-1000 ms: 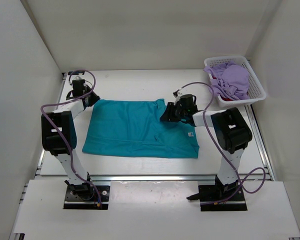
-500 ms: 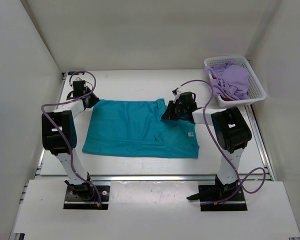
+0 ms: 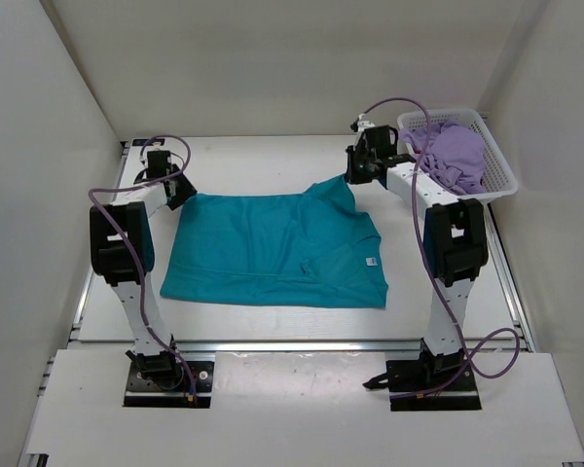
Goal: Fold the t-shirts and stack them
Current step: Grap the side of the flattened tshirt furthest away from the robot with both arms, then fold the other side of the tshirt into a rectangle
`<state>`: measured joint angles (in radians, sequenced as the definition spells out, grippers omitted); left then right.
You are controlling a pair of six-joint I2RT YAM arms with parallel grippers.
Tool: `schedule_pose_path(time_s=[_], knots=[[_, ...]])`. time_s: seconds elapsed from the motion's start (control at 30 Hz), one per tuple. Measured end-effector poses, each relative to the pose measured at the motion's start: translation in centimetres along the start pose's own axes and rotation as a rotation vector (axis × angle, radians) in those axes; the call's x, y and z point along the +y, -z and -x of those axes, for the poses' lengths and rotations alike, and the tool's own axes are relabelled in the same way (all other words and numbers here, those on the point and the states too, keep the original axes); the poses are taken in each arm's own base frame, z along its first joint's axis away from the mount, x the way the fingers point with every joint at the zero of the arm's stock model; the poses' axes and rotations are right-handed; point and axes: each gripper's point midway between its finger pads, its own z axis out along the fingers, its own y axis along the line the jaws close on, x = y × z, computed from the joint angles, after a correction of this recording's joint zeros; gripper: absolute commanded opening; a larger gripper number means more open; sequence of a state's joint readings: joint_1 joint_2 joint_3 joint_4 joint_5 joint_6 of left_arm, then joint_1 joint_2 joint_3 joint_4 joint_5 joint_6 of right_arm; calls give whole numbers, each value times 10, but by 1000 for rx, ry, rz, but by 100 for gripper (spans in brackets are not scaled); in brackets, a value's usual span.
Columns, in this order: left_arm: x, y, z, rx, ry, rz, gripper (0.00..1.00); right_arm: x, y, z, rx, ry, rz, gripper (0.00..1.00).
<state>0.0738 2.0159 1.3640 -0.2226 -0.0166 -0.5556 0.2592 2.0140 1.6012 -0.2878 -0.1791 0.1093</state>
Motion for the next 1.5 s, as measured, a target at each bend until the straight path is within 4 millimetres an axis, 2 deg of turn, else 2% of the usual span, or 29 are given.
schedule_pose_path(time_s=[0.13,0.3,0.5,0.6,0.63,0.7,0.77,0.9,1.0,1.07,1.17,1.27,1.37,1.4,1.5], knots=[[-7,-8,10,-8,-6,7,55,-12,-6,-3,43,69,-61,0],[-15,-32,26,-14,-73,67,51,-18,-13,-16,95,113,-89,0],[-14,-37,7,44,-131,101,42,-18,-15,-18,99,117,-85,0],[-10,-37,6,51,-140,112,29,-17,-15,-16,91,112,-73,0],[-9,-37,6,54,-143,115,18,-16,-16,-15,87,104,-67,0],[-6,-38,6,54,-143,121,11,-15,-16,-15,82,97,-62,0],[-4,-38,7,48,-138,126,0,-15,-17,-16,82,89,-59,0],[-4,-35,6,42,-136,125,0,-15,-17,-19,89,77,-60,0],[-6,-27,3,48,-140,113,0,-10,-13,-21,89,72,-54,0],[-11,-15,4,41,-149,97,0,-5,-2,-29,99,62,-59,0],[-22,15,9,3,-153,50,0,11,20,-42,110,65,-50,0],[-29,56,14,-39,-128,-24,0,30,45,-60,119,72,-37,0],[-18,81,24,-84,-95,-42,0,41,67,-78,126,80,-34,0],[-6,89,25,-98,-71,-37,0,42,73,-83,128,81,-38,0],[15,94,18,-87,-29,-19,0,40,92,-97,131,88,-67,0]])
